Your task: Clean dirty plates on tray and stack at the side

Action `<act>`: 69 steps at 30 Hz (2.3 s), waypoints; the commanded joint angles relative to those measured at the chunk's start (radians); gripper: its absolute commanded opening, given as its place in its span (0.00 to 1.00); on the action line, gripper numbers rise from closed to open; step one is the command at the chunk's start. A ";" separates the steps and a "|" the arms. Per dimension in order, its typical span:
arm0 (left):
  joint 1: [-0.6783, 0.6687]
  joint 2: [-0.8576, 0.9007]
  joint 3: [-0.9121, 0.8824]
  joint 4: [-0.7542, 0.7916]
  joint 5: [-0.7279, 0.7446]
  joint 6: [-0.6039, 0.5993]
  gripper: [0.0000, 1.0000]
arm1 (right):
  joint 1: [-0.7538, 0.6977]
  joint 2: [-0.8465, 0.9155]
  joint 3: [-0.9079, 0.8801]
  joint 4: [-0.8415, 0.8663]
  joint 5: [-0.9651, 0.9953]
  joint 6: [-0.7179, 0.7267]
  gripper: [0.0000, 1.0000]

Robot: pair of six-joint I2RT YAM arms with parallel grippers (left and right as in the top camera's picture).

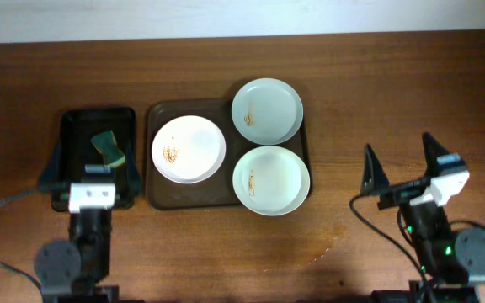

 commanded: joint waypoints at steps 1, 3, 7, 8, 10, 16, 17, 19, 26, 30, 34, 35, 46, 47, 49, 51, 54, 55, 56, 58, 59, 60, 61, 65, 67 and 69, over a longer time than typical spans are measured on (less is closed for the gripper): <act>0.004 0.294 0.282 -0.171 0.025 0.014 0.99 | -0.005 0.227 0.219 -0.165 -0.065 0.007 0.98; 0.004 0.507 0.500 -0.345 0.075 0.014 0.99 | -0.005 0.394 0.381 -0.319 -0.082 0.007 0.98; 0.004 0.964 0.946 -0.828 0.291 0.013 0.99 | -0.005 0.763 0.762 -0.652 -0.281 0.015 0.98; 0.004 1.046 0.967 -0.877 0.436 0.013 0.99 | -0.005 0.819 0.791 -0.628 -0.429 0.015 0.98; 0.004 1.138 0.967 -0.954 0.507 0.013 0.99 | -0.003 0.897 0.790 -0.549 -0.612 0.018 0.98; 0.050 1.226 1.007 -0.986 0.513 -0.140 0.99 | 0.322 1.158 0.838 -0.536 -0.269 0.167 0.98; 0.083 1.226 1.046 -1.009 0.354 -0.293 0.99 | 0.373 1.213 0.898 -0.577 -0.228 0.179 0.98; 0.145 1.226 1.110 -1.055 0.094 -0.480 0.99 | 0.457 1.354 1.078 -0.714 -0.143 0.190 0.98; 0.199 1.348 1.102 -1.131 -0.041 -0.610 0.73 | 0.598 1.614 1.215 -0.639 -0.043 0.319 0.90; 0.203 1.444 1.102 -1.091 -0.061 -0.631 0.73 | 0.652 1.700 1.215 -0.624 0.108 0.465 0.42; 0.203 1.450 1.102 -1.070 -0.143 -0.630 0.73 | 0.671 1.789 1.215 -0.635 0.166 0.563 0.37; 0.203 1.450 1.102 -1.070 -0.144 -0.630 0.73 | 0.670 1.810 1.215 -0.645 0.166 0.563 0.37; 0.200 1.538 1.100 -1.059 -0.142 -0.631 0.59 | 0.671 1.908 1.215 -0.630 0.141 0.615 0.04; 0.200 1.559 1.100 -1.059 -0.142 -0.631 0.49 | 0.671 1.908 1.215 -0.626 0.139 0.615 0.04; 0.198 1.601 1.100 -1.070 -0.142 -0.631 0.43 | 0.671 1.908 1.215 -0.625 0.135 0.614 0.04; 0.199 1.659 1.100 -1.056 -0.137 -0.632 0.38 | 0.671 1.908 1.215 -0.625 0.135 0.614 0.04; 0.198 1.732 1.099 -1.035 -0.069 -0.631 0.32 | 0.671 1.908 1.215 -0.622 0.132 0.614 0.04; 0.198 1.742 1.099 -1.022 -0.070 -0.631 0.32 | 0.671 1.908 1.215 -0.623 0.132 0.614 0.04; 0.198 1.744 1.099 -1.009 -0.070 -0.631 0.32 | 0.671 1.908 1.215 -0.622 0.132 0.614 0.04; 0.198 1.744 1.099 -0.991 -0.070 -0.631 0.13 | 0.671 1.908 1.215 -0.622 0.130 0.614 0.04; 0.198 1.744 1.099 -0.992 -0.070 -0.631 0.01 | 0.671 1.908 1.216 -0.622 0.120 0.614 0.04; 0.198 1.739 1.102 -0.998 -0.051 -0.631 0.01 | 0.669 1.907 1.216 -0.623 0.101 0.614 0.04; 0.198 1.725 1.115 -1.023 0.014 -0.597 0.01 | 0.668 1.907 1.216 -0.623 0.078 0.614 0.04; 0.171 1.558 1.192 -1.108 0.217 -0.414 0.01 | 0.633 1.907 1.220 -0.622 -0.054 0.576 0.04; 0.139 1.524 1.192 -1.113 0.253 -0.354 0.01 | 0.615 1.907 1.219 -0.623 -0.086 0.572 0.04; 0.082 1.527 1.174 -1.118 0.260 -0.264 0.01 | 0.602 1.907 1.219 -0.626 -0.108 0.568 0.04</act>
